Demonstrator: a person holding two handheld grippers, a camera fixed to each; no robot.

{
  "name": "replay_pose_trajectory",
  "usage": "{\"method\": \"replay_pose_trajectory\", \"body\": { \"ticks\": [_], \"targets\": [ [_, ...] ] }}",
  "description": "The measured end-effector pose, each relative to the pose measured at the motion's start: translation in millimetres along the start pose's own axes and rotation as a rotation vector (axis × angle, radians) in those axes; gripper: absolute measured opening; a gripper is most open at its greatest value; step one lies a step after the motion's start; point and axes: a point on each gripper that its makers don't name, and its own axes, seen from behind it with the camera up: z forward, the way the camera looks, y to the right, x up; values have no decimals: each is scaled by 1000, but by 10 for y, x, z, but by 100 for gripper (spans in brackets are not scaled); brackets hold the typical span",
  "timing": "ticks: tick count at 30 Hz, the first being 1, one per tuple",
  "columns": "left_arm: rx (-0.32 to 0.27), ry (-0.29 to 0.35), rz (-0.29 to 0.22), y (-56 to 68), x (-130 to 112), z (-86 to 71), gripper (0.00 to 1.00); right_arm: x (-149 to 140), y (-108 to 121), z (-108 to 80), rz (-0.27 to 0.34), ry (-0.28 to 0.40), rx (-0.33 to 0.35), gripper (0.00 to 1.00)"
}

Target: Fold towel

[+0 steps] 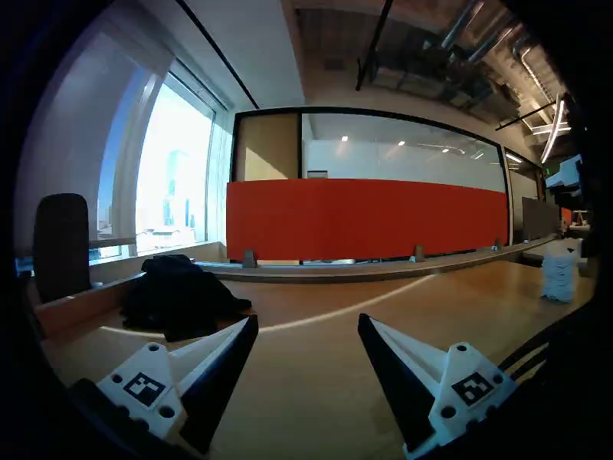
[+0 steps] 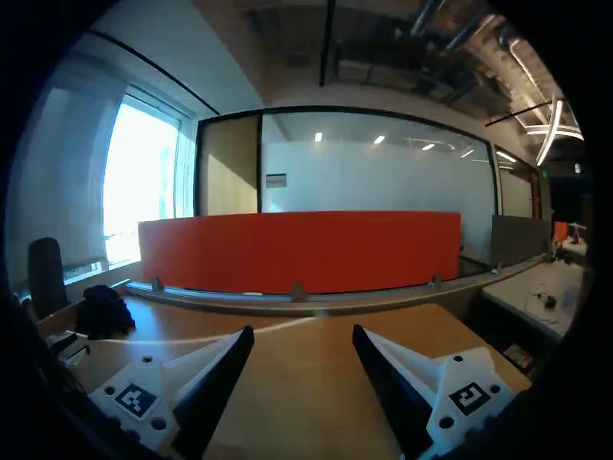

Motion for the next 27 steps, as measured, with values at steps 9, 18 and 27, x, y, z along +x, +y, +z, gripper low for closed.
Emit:
{"method": "replay_pose_trajectory", "body": {
  "ticks": [9,18,27],
  "targets": [
    [0,0,0,-8,-14,5,97,-40,164,42,7,56,-8,100],
    [0,1,0,-4,-22,9,97,-321,330,31,31,90,-9,99],
    [0,1,0,-5,-34,11,97,-738,370,1,47,87,-11,99]
  ]
}}
